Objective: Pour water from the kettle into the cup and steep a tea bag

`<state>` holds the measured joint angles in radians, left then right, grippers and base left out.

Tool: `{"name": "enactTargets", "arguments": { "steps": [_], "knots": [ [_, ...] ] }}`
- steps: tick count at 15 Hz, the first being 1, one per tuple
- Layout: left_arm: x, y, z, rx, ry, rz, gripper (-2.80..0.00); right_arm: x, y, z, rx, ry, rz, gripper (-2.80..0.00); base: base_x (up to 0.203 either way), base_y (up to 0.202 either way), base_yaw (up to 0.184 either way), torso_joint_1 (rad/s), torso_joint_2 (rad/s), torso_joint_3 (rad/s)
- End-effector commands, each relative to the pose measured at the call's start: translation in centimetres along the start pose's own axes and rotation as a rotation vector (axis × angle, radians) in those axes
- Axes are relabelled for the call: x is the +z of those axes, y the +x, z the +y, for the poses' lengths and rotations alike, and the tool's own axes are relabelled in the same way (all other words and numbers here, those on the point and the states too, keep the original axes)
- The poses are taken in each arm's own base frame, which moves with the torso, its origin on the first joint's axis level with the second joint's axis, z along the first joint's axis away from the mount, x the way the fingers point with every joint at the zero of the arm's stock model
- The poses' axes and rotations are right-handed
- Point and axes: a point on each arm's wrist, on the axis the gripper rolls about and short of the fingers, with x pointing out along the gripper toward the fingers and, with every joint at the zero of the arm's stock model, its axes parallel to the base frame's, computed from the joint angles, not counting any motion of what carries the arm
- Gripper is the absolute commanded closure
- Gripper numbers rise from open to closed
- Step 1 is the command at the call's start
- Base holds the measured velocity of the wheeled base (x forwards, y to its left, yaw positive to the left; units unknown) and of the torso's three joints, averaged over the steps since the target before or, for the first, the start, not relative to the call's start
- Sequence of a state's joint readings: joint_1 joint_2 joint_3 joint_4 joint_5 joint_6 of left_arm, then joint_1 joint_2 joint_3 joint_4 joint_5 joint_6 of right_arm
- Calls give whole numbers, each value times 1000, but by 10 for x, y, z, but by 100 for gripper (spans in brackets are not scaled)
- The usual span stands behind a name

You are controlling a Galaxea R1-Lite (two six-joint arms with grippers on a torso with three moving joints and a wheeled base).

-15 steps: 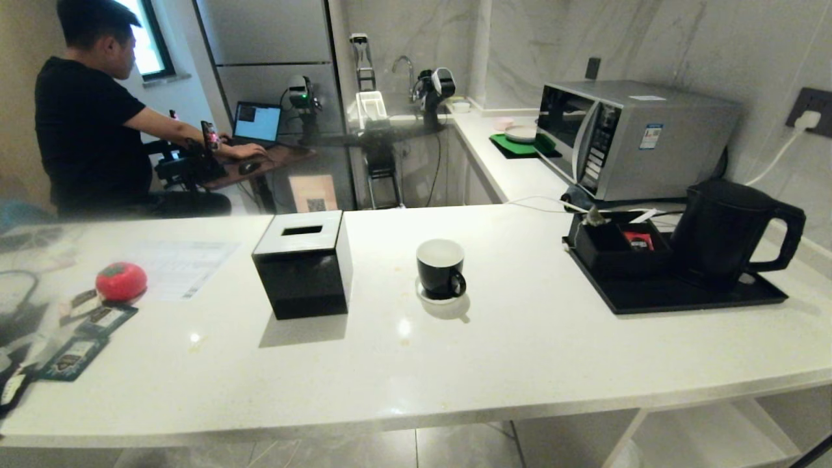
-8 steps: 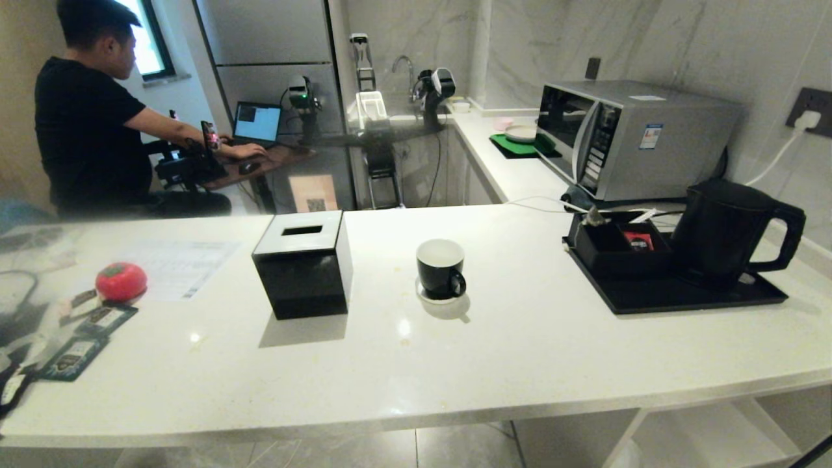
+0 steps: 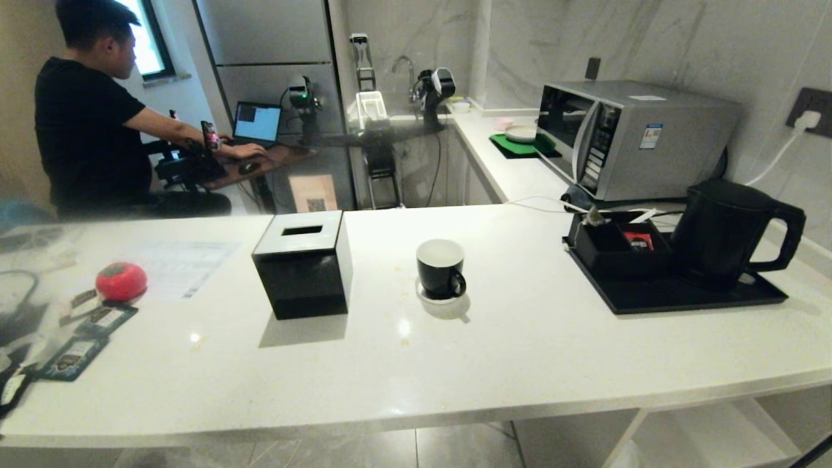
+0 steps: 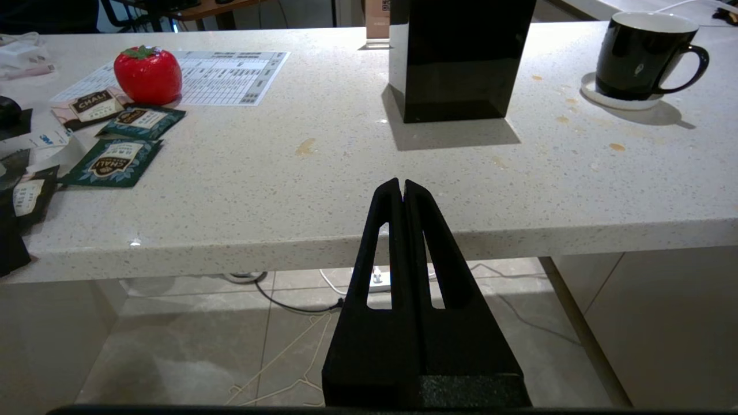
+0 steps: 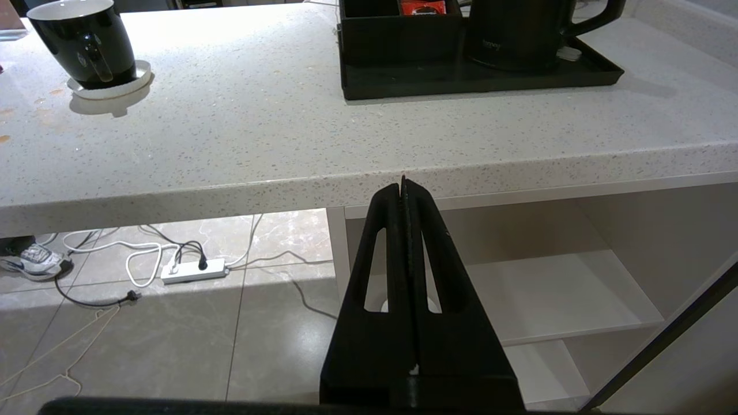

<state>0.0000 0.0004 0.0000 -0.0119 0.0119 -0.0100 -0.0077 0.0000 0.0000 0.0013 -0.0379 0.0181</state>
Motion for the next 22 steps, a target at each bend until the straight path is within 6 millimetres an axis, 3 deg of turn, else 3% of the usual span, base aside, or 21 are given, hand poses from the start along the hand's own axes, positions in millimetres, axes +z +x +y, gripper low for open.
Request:
{"name": "enactTargets", "arguments": {
  "steps": [1, 22],
  "knots": [
    [0, 0, 0, 0, 0, -1, 0, 0, 0, 0, -1, 0, 2, 0, 0, 0, 0, 0, 0, 0],
    [0, 0, 0, 0, 1, -1, 0, 0, 0, 0, -1, 0, 2, 0, 0, 0, 0, 0, 0, 0]
  ]
}}
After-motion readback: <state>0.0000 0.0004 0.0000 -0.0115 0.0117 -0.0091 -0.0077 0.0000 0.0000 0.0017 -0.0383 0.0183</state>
